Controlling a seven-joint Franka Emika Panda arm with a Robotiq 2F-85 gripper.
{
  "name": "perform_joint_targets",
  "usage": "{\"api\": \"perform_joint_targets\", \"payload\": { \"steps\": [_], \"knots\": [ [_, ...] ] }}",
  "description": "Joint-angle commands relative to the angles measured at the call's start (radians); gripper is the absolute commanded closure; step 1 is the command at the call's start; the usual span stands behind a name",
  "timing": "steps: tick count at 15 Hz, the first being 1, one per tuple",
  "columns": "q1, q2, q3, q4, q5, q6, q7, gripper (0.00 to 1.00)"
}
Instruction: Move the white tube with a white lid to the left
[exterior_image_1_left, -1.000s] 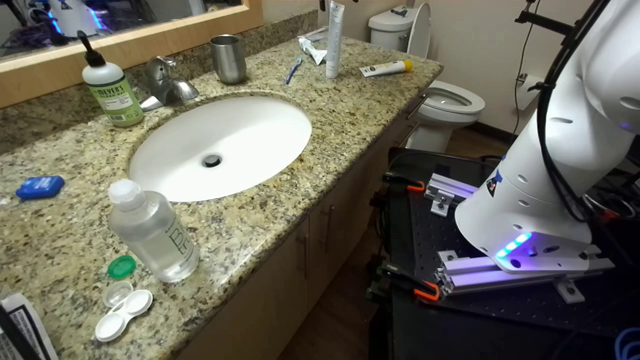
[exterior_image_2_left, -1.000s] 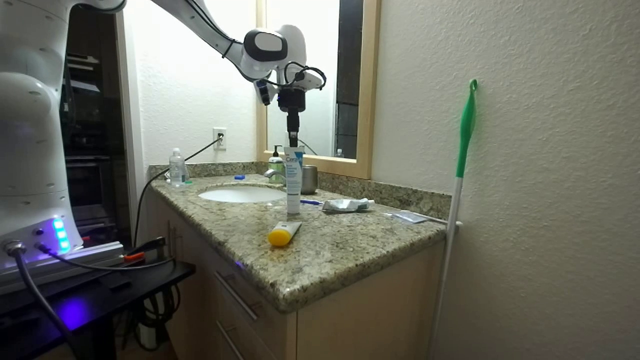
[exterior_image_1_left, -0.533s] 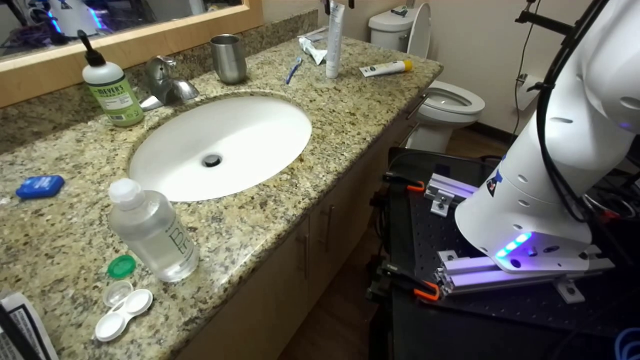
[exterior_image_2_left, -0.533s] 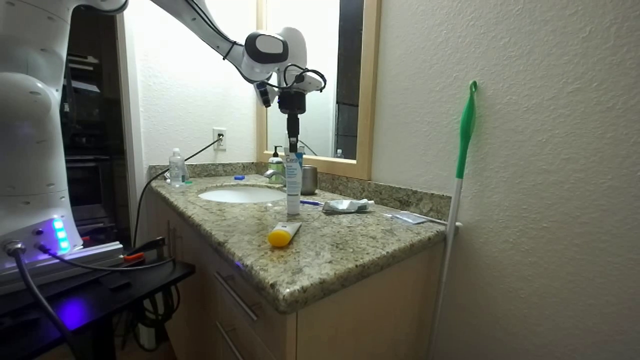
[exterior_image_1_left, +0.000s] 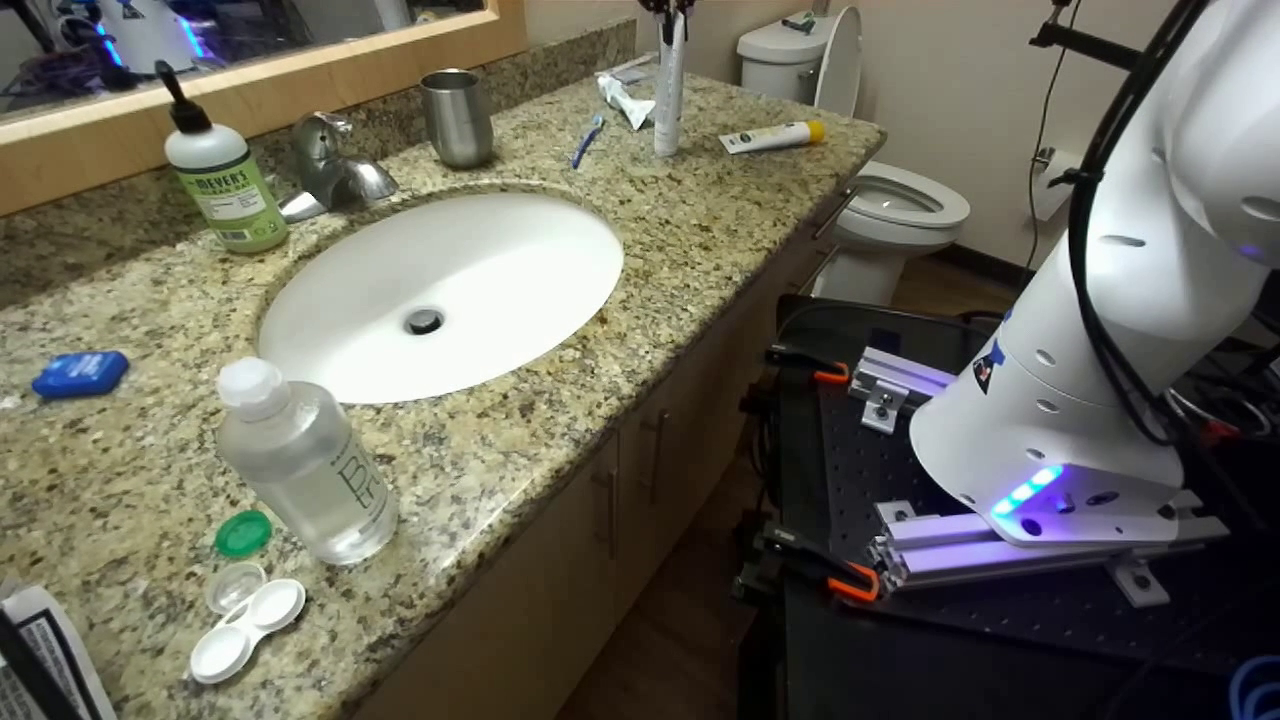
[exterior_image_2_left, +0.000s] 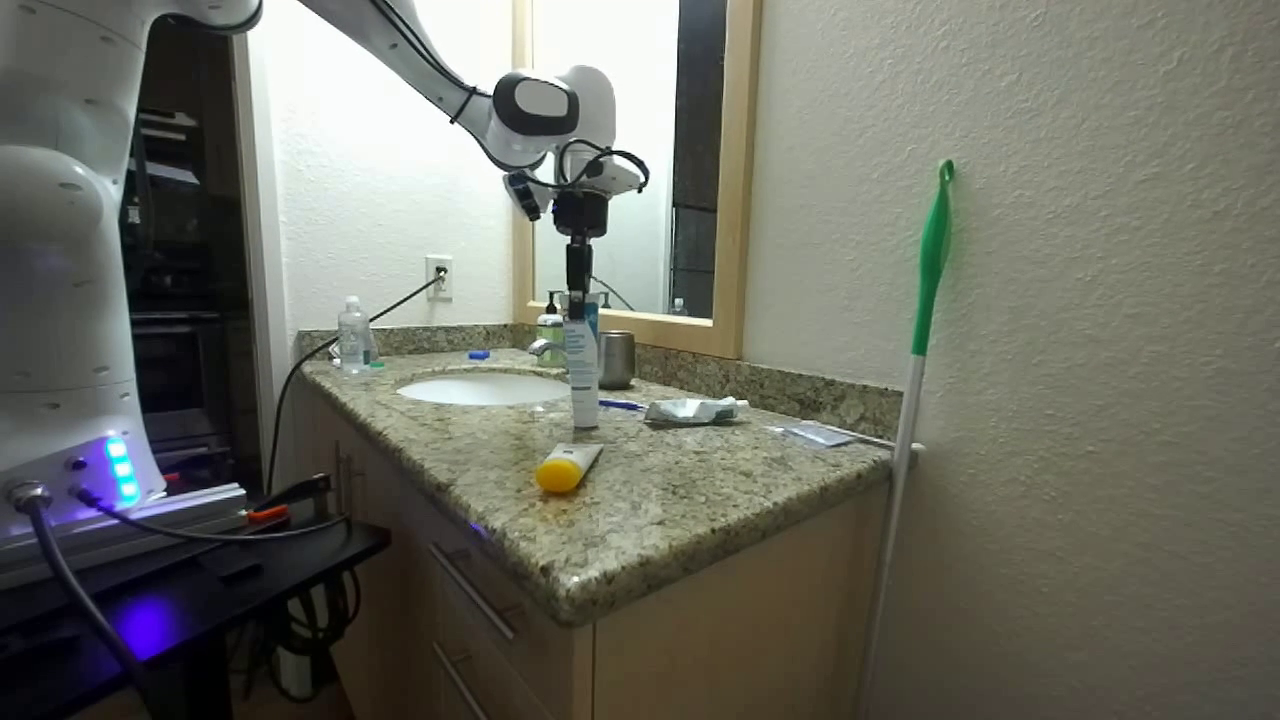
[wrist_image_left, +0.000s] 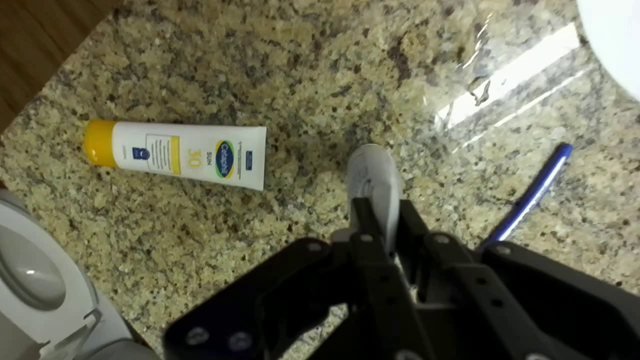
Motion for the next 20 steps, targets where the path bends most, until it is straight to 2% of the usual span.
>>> {"api": "perform_joint_targets", "payload": {
  "steps": [1, 4, 10, 13, 14, 15, 18, 19, 20],
  "knots": [
    [0.028, -0.031, 0.041, 0.049, 0.079, -0.204, -0.020, 0.97],
    [0.087, -0.164, 0.089, 0.016, 0.055, -0.293, -0.056, 0.98],
    [0.197, -0.496, 0.216, -0.157, -0.007, -0.301, -0.118, 0.97],
    [0.231, -0.664, 0.269, -0.225, -0.003, -0.424, -0.200, 0.97],
    [0.233, -0.702, 0.263, -0.230, -0.004, -0.470, -0.260, 0.97],
    [0.224, -0.596, 0.270, -0.164, 0.013, -0.429, -0.176, 0.89],
    [0.230, -0.703, 0.271, -0.210, 0.009, -0.475, -0.230, 0.89],
    [0.220, -0.704, 0.278, -0.230, -0.013, -0.440, -0.210, 0.97],
    [0.226, -0.683, 0.288, -0.248, -0.005, -0.409, -0.184, 0.97]
  ]
}}
